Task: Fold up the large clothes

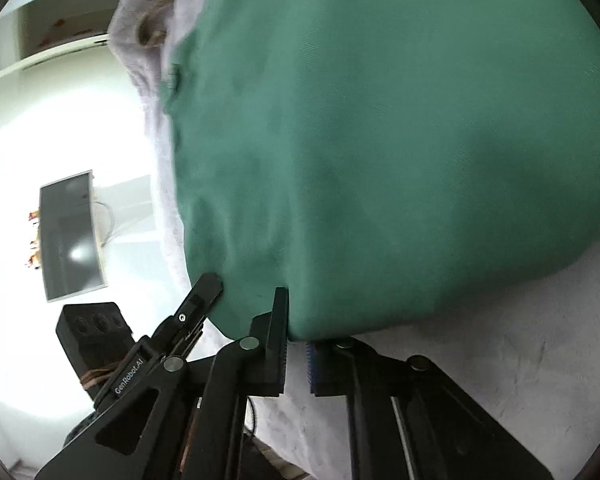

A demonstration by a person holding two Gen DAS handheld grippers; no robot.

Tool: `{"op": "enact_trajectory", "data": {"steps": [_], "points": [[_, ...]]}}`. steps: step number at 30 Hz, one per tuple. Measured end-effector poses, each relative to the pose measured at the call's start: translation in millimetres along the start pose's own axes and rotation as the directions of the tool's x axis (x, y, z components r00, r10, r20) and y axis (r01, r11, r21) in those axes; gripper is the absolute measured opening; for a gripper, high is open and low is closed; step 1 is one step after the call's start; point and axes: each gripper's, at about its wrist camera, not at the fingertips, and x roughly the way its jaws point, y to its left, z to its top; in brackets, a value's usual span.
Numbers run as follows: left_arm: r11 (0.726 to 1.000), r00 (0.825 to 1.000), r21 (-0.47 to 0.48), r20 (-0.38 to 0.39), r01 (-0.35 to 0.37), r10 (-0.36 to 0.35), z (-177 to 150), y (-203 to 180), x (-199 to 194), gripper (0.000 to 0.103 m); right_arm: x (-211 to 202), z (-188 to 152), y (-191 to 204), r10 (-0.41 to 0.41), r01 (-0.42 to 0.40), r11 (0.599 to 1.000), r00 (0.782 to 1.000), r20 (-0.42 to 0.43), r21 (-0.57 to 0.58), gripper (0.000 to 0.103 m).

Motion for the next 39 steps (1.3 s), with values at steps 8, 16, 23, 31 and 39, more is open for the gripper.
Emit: {"op": "enact_trajectory", "data": {"steps": [8, 16, 23, 31, 39], "points": [[0.993, 0.992, 0.042, -0.058, -0.108, 0.11, -36.1, 25.8, -1.1, 0.004, 28.1, -16.8, -27.4, -0.147, 0.148, 0.989, 0.986, -0.081, 0.004, 0.006], [0.98, 0.979, 0.008, -0.025, -0.2, 0.2, -55.3, 37.3, -24.7, 0.004, -5.3, -34.1, -4.2, -0.24, 0.213, 0.954, 0.964, -0.111, -0.213, 0.008], [0.982, 0.977, 0.017, 0.097, -0.19, 0.188, -36.1, 6.3, -57.3, 0.004, -95.3, 5.9, -0.2, -0.357, 0.385, 0.896, 0.921, 0.159, -0.221, 0.008], [0.963, 0.96, 0.047, 0.096, -0.267, 0.261, -12.4, -33.6, -1.0, 0.004, -164.9, 70.8, -52.1, -0.57, 0.623, 0.78, 0.746, 0.345, -0.058, 0.006], [0.948, 0.948, 0.028, 0.053, -0.317, 0.315, -15.9, -35.5, 3.4, 0.004, -183.2, 57.2, -59.9, -0.525, 0.555, 0.831, 0.792, 0.311, -0.012, 0.006]]}}
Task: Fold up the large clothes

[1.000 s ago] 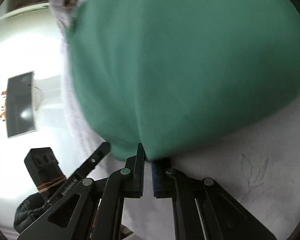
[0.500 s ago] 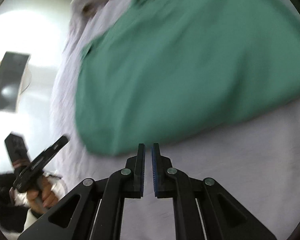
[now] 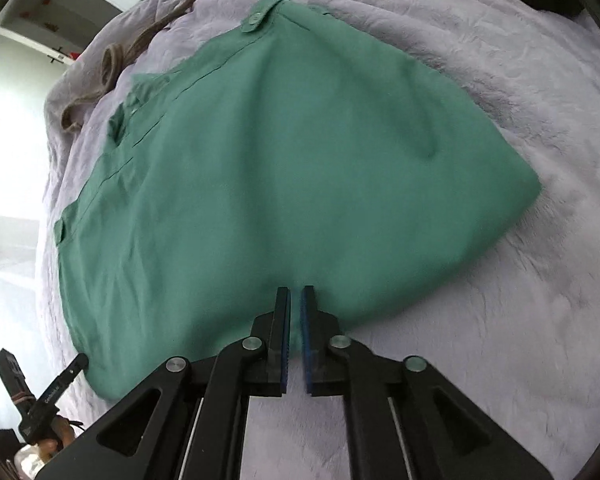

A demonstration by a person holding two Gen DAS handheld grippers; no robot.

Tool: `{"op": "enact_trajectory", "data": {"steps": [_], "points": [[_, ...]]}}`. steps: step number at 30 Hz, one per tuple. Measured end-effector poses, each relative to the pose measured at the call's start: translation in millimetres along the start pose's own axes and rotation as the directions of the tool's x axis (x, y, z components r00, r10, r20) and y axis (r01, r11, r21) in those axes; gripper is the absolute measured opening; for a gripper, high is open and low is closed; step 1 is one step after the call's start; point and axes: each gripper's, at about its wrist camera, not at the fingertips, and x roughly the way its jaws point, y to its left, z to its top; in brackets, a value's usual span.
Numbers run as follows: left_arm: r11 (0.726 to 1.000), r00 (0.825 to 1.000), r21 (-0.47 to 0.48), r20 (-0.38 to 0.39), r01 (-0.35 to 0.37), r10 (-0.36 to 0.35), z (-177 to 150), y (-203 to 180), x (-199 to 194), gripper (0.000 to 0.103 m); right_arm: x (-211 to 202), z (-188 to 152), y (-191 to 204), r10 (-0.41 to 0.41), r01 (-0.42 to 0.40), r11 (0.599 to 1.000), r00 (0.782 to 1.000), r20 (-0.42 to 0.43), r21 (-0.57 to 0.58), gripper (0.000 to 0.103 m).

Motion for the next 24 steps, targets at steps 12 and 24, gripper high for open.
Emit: {"op": "enact_trajectory", "data": {"steps": [12, 24], "points": [[0.995, 0.991, -0.005, -0.086, -0.101, 0.1, -39.2, -17.4, -38.1, 0.004, -15.7, -66.9, 37.9, -0.016, 0.0, 0.994, 0.988, -0.152, -0.107, 0.046], [0.99, 0.975, -0.019, -0.177, -0.139, 0.133, -96.7, -34.0, -68.0, 0.004, -30.3, -116.5, 56.0, -0.006, -0.019, 0.994, 0.973, -0.23, -0.109, 0.053]]}}
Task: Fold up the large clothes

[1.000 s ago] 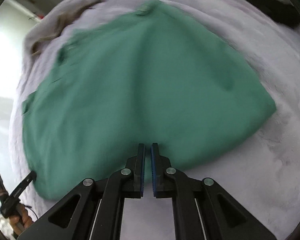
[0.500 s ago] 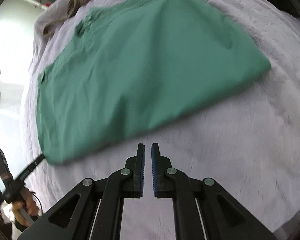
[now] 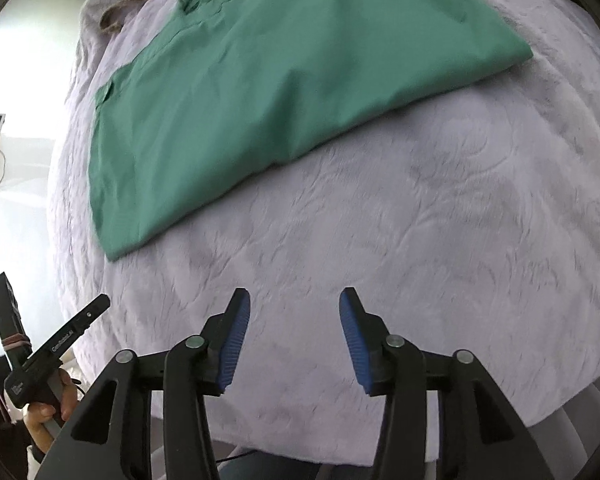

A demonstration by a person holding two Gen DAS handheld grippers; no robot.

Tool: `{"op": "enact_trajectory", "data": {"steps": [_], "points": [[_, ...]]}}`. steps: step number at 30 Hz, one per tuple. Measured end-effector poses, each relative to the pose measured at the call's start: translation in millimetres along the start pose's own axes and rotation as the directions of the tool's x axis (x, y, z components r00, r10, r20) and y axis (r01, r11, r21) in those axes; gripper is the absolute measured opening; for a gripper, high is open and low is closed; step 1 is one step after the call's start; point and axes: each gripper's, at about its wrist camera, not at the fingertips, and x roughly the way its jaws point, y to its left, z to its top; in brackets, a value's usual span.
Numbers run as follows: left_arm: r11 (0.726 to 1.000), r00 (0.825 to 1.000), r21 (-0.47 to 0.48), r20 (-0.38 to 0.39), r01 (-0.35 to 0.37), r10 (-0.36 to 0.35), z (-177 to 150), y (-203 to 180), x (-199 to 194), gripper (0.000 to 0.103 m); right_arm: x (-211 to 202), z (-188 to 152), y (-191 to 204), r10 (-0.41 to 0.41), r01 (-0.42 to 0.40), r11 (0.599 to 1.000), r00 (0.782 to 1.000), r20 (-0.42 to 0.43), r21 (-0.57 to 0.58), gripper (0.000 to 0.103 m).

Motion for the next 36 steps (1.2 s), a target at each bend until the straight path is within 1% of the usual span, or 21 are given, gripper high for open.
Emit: {"op": "enact_trajectory", "data": {"steps": [3, 6, 8, 10, 15, 19, 24, 29, 36], "points": [[1.0, 1.0, 0.009, 0.0, -0.024, 0.024, -12.5, -3.1, -8.0, 0.004, -0.8, -7.2, 8.1, 0.001, -0.001, 1.0, 1.0, -0.017, -0.016, 0.053], [1.0, 1.0, 0.013, 0.005, -0.024, 0.024, -20.0, -4.8, -15.4, 0.004, -3.2, -11.6, 12.7, -0.001, 0.0, 1.0, 1.0, -0.026, -0.028, 0.058], [1.0, 1.0, 0.009, 0.001, -0.018, 0.018, -25.1, -4.8, -19.6, 0.004, -3.0, -14.0, 18.9, -0.001, 0.0, 0.999, 0.999, -0.036, -0.042, 0.058], [0.999, 0.999, 0.011, -0.004, -0.034, 0.034, -29.2, -5.0, -22.6, 0.004, -1.8, -15.9, 24.5, -0.002, -0.001, 0.999, 0.999, -0.043, -0.053, 0.058], [0.999, 0.999, 0.02, -0.004, -0.036, 0.036, -33.0, -10.4, -28.2, 0.004, 0.6, -17.9, 38.0, 0.002, -0.005, 0.997, 0.999, -0.051, -0.076, 0.058], [0.998, 0.998, 0.022, -0.006, -0.057, 0.057, -34.7, -11.3, -29.3, 0.004, 1.1, -17.4, 47.9, -0.005, 0.0, 0.995, 0.999, -0.047, -0.099, 0.059], [0.998, 0.998, 0.021, -0.016, -0.056, 0.056, -35.3, -11.4, -29.1, 0.004, 0.9, -14.4, 54.4, -0.007, 0.002, 0.994, 0.999, -0.045, -0.114, 0.059], [0.998, 0.998, 0.023, -0.021, -0.055, 0.055, -34.9, -11.6, -29.0, 0.004, 1.0, -14.2, 59.0, -0.046, 0.041, 0.99, 0.998, -0.038, -0.132, 0.059], [0.999, 0.998, 0.004, -0.022, -0.054, 0.054, -35.7, -8.5, -32.3, 0.004, -1.9, -13.8, 71.9, -0.081, 0.08, 0.981, 0.997, -0.001, -0.179, 0.059]]}}
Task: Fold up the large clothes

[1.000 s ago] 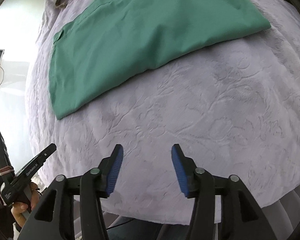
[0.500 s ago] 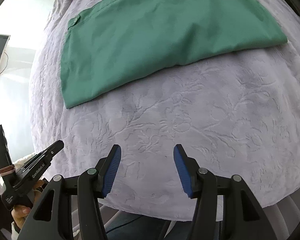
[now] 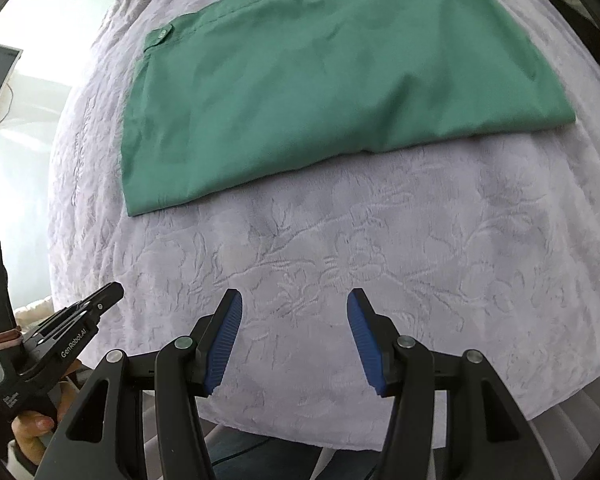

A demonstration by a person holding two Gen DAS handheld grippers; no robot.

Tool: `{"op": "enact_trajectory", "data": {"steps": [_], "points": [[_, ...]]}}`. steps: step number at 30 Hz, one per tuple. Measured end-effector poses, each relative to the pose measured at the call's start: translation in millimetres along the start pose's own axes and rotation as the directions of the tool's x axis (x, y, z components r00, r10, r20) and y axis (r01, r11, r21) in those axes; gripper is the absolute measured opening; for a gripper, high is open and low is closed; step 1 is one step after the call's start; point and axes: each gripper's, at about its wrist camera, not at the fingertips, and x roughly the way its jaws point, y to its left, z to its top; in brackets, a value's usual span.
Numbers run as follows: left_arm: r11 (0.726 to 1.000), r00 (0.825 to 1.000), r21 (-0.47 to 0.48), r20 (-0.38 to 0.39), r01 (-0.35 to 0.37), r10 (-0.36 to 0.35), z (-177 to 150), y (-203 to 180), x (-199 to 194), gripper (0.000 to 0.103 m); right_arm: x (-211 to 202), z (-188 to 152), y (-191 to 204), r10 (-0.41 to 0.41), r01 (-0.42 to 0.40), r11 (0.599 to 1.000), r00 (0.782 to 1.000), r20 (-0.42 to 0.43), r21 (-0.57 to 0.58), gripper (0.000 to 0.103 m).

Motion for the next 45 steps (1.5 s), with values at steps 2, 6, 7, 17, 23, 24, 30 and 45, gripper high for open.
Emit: {"op": "enact_trajectory", "data": {"steps": [2, 6, 7, 17, 23, 24, 30, 45], "points": [[1.0, 1.0, -0.002, -0.005, -0.001, 0.001, 0.1, 0.8, -0.1, 0.004, -0.2, 1.0, 1.1, -0.003, 0.003, 1.0, 1.0, 0.002, -0.006, 0.059], [1.0, 1.0, -0.004, -0.001, -0.004, 0.004, 1.2, 1.0, -1.9, 0.005, 0.6, 1.7, 1.8, -0.007, 0.007, 1.0, 1.0, 0.001, -0.01, 0.06], [1.0, 1.0, -0.003, -0.003, -0.007, 0.007, 1.6, 0.4, -2.1, 0.005, 0.5, 1.7, 2.1, -0.007, 0.007, 1.0, 1.0, 0.001, -0.012, 0.06], [1.0, 0.999, -0.002, 0.034, -0.023, 0.023, 1.5, -0.8, -1.7, 0.102, 5.0, 1.6, 2.0, -0.016, 0.016, 1.0, 1.0, -0.006, -0.011, 0.06], [1.0, 0.999, 0.003, 0.04, -0.02, 0.02, 3.2, 2.1, 19.0, 0.102, 5.3, 4.6, 3.9, -0.034, 0.034, 0.999, 0.999, 0.004, -0.019, 0.062], [1.0, 0.999, 0.0, 0.037, -0.016, 0.016, 3.8, 4.0, 22.8, 0.102, 5.5, 5.4, 4.4, -0.043, 0.043, 0.999, 0.999, 0.008, -0.022, 0.076], [1.0, 0.999, -0.021, 0.043, -0.016, 0.017, 11.5, 20.5, 47.6, 0.102, 4.5, 12.2, 7.3, -0.068, 0.07, 0.997, 0.997, 0.045, -0.039, 0.088], [0.996, 0.998, -0.075, 0.06, 0.042, -0.038, 57.4, 80.3, 105.0, 0.102, 57.2, 34.7, 2.3, 0.144, -0.144, 0.988, 0.99, 0.011, 0.047, 0.088]]}}
